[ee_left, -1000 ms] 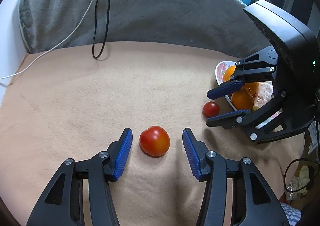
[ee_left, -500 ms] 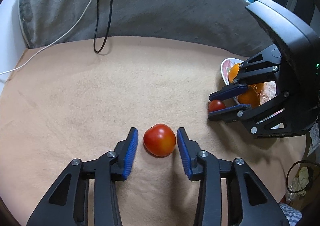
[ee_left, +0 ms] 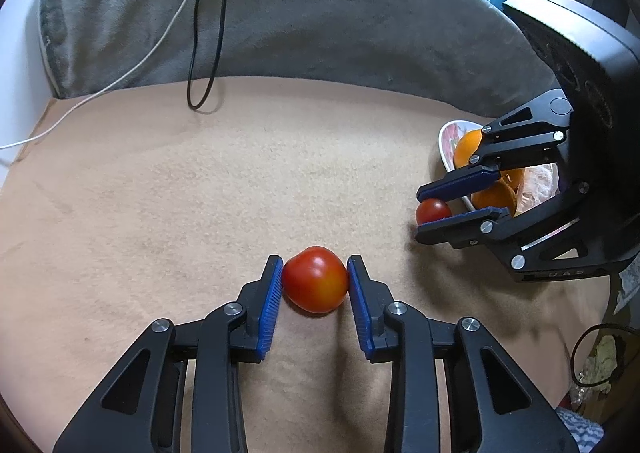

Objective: Organize fruits
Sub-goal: 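Grasp the larger cherry tomato with the left tool while the right tool grasps the smaller one, then carry both cherry tomatoes to the white plate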

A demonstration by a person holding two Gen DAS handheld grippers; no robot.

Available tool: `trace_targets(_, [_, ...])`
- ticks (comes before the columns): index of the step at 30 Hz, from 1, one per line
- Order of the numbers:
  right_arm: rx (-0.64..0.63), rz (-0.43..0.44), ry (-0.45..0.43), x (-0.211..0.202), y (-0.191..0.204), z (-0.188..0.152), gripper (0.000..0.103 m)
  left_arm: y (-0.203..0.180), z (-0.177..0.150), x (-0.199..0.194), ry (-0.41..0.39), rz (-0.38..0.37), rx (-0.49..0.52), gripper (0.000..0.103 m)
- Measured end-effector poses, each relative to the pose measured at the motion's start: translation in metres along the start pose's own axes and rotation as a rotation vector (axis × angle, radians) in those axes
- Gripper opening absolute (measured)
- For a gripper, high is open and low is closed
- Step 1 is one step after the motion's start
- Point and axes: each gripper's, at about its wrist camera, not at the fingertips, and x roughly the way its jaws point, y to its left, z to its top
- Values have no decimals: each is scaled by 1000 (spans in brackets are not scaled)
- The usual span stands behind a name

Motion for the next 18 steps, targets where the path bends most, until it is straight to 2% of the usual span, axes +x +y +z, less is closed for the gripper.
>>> trace_targets(18, [113, 16, -128, -49, -10, -27, 25, -23, 0, -26, -58, -9, 43, 31])
